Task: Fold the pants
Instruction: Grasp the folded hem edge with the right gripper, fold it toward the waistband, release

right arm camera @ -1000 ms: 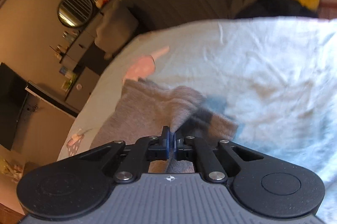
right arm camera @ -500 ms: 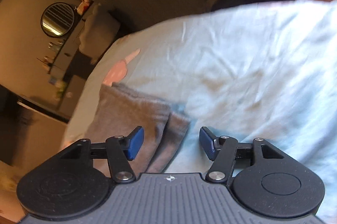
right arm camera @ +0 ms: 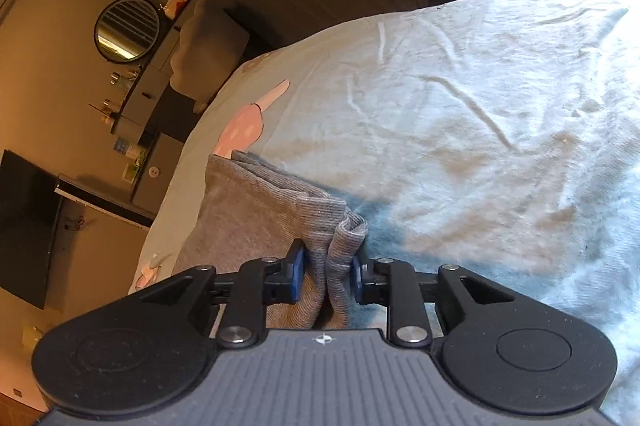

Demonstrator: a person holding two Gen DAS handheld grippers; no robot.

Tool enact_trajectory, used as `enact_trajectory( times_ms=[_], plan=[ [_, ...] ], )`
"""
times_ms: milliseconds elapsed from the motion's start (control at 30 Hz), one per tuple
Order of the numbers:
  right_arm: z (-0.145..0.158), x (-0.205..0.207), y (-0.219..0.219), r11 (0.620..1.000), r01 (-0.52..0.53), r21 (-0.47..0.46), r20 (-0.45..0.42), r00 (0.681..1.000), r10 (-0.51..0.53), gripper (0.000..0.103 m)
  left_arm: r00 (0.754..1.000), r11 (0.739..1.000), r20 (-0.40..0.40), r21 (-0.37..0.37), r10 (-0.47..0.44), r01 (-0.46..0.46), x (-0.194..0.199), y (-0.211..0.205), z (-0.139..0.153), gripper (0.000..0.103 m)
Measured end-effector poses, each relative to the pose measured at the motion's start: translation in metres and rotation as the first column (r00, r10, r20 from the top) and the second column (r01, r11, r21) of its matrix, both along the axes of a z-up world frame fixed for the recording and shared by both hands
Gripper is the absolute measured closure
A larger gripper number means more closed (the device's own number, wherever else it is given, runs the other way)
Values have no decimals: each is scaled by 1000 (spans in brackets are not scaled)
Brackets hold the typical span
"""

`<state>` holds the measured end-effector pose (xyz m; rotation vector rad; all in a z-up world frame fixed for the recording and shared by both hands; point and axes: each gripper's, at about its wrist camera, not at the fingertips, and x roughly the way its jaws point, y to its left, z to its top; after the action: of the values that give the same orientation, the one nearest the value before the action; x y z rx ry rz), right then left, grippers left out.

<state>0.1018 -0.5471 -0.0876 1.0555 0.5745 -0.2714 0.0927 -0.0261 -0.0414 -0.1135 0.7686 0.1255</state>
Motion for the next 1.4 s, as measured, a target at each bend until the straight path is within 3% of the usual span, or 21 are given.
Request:
enact_trajectory(
  times_ms=[133, 267, 433, 533, 600, 700, 733, 867, 900, 1000, 1067, 1100, 1133, 1167, 1267, 1333, 1400],
  plan=[
    [9, 6, 5, 998, -22, -61, -48, 999, 19, 84, 1000, 1000, -4, -1, -2, 2, 0, 1, 0, 17],
    [32, 12, 19, 973, -77, -218, -80, 995, 61, 90, 1000, 1000, -5, -7, -4, 4, 0, 2, 1, 17],
    [83, 20, 54, 900, -134, -414, -50, 991, 125, 92, 1000, 1000, -1, -18, -6, 6, 0, 3, 1, 17],
    [121, 27, 94, 820, -231, -523, 11, 961, 278, 92, 1000, 999, 5, -35, -3, 3, -1, 6, 2, 17],
    [143, 32, 129, 749, -307, -587, 33, 916, 400, 92, 1000, 999, 10, -48, 0, 0, -2, 8, 3, 17],
    [159, 30, 193, 610, -439, -659, 29, 796, 604, 92, 1000, 997, 29, -76, 11, -9, -5, 12, 6, 17],
    [158, 27, 217, 551, -490, -675, 7, 743, 669, 92, 999, 996, 35, -83, 17, -14, -6, 14, 7, 17],
    [123, 12, 284, 348, -669, -657, -106, 539, 836, 91, 998, 994, 59, -105, 30, -24, -9, 19, 10, 17],
    [109, 9, 296, 309, -711, -632, -147, 501, 853, 89, 997, 994, 68, -112, 26, -18, -10, 20, 11, 17],
    [74, 2, 312, 241, -824, -512, -253, 413, 875, 76, 996, 993, 86, -120, 11, -1, -11, 20, 14, 17],
    [70, -7, 303, 268, -830, -489, -227, 418, 880, 69, 996, 992, 92, -126, 0, 12, -11, 20, 14, 17],
    [73, -11, 294, 303, -824, -479, -191, 435, 880, 67, 996, 991, 93, -131, -5, 18, -11, 20, 14, 17],
    [79, -13, 285, 346, -815, -466, -154, 459, 875, 58, 996, 990, 93, -140, -11, 24, -10, 20, 13, 16],
    [84, -15, 269, 413, -792, -449, -97, 503, 859, 47, 995, 988, 94, -153, -17, 31, -9, 20, 13, 16],
    [87, -17, 234, 596, -691, -408, 17, 647, 762, 42, 995, 977, 85, -206, -42, 59, -4, 19, 14, 15],
    [75, -15, 212, 673, -634, -381, -1, 729, 685, 43, 994, 967, 85, -241, -63, 81, 1, 17, 16, 14],
    [50, -16, 198, 719, -599, -354, -46, 778, 626, 56, 992, 961, 92, -253, -87, 108, 7, 11, 21, 14]
  ],
)
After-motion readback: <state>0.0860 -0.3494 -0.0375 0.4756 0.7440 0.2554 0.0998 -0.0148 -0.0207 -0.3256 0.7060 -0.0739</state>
